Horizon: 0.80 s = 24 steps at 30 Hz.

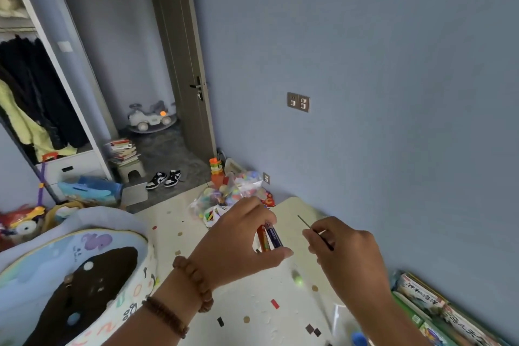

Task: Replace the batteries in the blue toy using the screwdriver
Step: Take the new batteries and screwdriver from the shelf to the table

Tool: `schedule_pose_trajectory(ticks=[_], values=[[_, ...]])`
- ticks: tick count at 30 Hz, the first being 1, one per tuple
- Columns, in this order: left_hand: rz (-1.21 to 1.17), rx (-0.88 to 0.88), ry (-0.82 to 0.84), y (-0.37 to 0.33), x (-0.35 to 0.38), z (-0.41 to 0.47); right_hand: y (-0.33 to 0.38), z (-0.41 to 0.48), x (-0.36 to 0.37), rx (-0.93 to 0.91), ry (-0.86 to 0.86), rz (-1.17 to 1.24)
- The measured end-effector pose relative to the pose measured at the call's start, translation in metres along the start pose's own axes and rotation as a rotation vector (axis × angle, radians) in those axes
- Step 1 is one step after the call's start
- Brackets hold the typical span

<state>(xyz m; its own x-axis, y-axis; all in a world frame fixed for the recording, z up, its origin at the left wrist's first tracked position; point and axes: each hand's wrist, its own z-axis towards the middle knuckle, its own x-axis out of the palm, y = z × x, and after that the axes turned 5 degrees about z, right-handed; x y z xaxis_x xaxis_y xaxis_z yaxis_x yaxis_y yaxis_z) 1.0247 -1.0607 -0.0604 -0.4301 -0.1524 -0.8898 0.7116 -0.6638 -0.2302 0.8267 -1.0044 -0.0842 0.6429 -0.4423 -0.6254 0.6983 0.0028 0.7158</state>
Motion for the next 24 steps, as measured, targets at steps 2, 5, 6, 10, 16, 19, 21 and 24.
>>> schedule_pose_trajectory(ticks=[2,5,6,10,16,19,21,24], values=[[-0.002,0.025,0.004,0.027,0.013,0.031,-0.007,0.031,0.018,0.024,-0.008,-0.002],[-0.045,0.054,0.001,0.063,0.036,0.088,-0.024,0.083,0.045,0.067,-0.040,0.015],[-0.058,0.062,0.013,0.073,0.045,0.108,-0.031,0.102,0.052,0.087,-0.048,0.018],[-0.086,0.123,0.053,0.105,0.081,0.191,-0.061,0.170,0.073,0.192,-0.090,0.007],[-0.185,0.248,0.095,0.138,0.140,0.288,-0.108,0.241,0.087,0.333,-0.149,-0.030],[-0.215,0.339,0.148,0.142,0.172,0.328,-0.130,0.262,0.088,0.406,-0.208,-0.062],[-0.257,0.414,0.172,0.142,0.193,0.354,-0.146,0.275,0.090,0.451,-0.250,-0.079],[-0.298,0.536,0.216,0.146,0.228,0.388,-0.166,0.291,0.098,0.546,-0.308,-0.112]])
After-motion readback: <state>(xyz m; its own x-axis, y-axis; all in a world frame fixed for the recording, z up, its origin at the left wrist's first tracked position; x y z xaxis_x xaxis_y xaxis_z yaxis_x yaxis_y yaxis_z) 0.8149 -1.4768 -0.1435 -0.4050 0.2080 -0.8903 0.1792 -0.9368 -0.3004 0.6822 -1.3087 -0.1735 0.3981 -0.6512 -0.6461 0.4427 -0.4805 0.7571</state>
